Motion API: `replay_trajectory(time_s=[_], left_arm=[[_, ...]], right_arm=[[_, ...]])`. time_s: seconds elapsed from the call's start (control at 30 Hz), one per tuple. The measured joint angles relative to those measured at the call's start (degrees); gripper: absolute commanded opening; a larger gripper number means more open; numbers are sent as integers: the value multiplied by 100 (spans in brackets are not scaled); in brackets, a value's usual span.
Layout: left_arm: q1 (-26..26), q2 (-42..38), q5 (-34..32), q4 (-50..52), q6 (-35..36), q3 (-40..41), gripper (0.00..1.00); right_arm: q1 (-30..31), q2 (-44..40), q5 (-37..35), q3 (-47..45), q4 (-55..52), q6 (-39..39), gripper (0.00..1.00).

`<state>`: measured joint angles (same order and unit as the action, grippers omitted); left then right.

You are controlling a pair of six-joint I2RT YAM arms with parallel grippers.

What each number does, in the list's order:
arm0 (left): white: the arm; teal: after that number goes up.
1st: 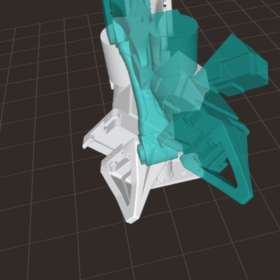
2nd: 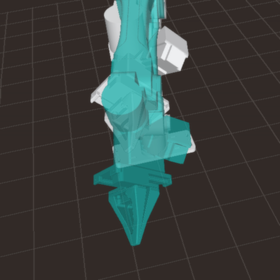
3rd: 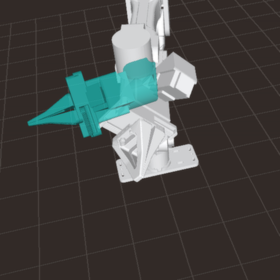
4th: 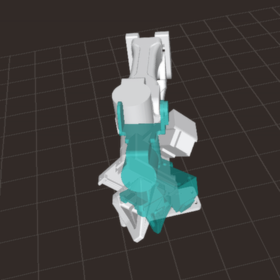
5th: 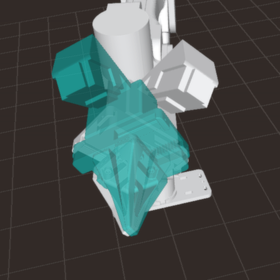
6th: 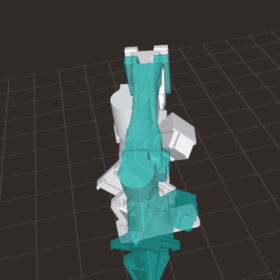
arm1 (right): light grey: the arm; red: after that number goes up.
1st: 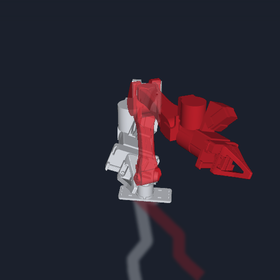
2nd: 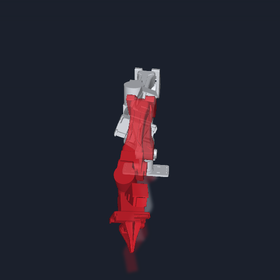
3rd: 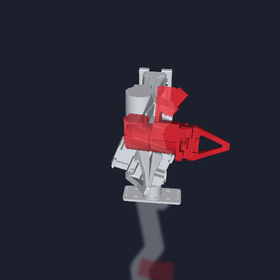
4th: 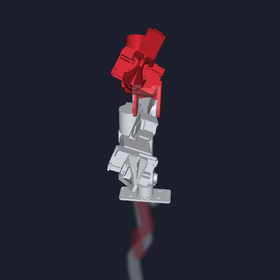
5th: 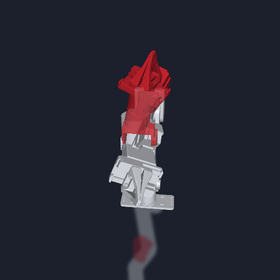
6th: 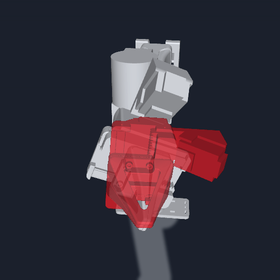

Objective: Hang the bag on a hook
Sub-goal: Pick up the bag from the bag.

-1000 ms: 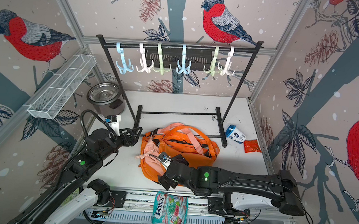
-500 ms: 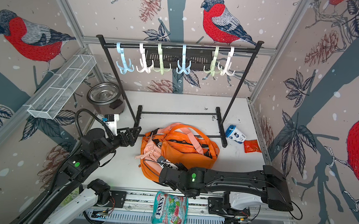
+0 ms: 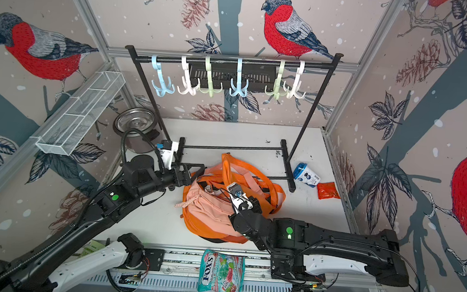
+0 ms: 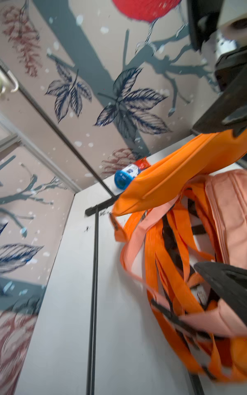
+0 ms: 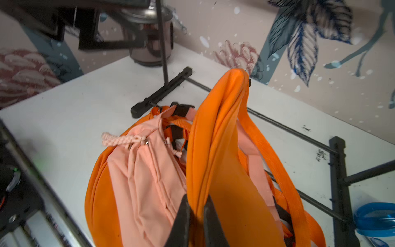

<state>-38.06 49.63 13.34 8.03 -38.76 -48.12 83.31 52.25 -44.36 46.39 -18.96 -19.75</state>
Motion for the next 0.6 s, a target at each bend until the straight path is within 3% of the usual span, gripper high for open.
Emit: replay_trajectory(time_s=[0.2,0.47,0.53,0.57,0.6], left_arm=[[-861,789,-33,-520,-177,-474,92],[-1187,1775,35,-761,-299,-1108,88],[-1226,2011,52,-833,-299,-1274,84],[-1241,2142,55,-850,-299,-1362,78],[-1263,2269,66,-848,-299,-1447,66]], right_arm=[[-107,-164,-713,-90,621,522,4],[-122,-13,-1097,-103,1025,997,4],[-122,39,-1115,-103,1091,1091,4],[-120,68,-1119,-103,1137,1115,4],[-116,96,-1126,-103,1178,1150,4]])
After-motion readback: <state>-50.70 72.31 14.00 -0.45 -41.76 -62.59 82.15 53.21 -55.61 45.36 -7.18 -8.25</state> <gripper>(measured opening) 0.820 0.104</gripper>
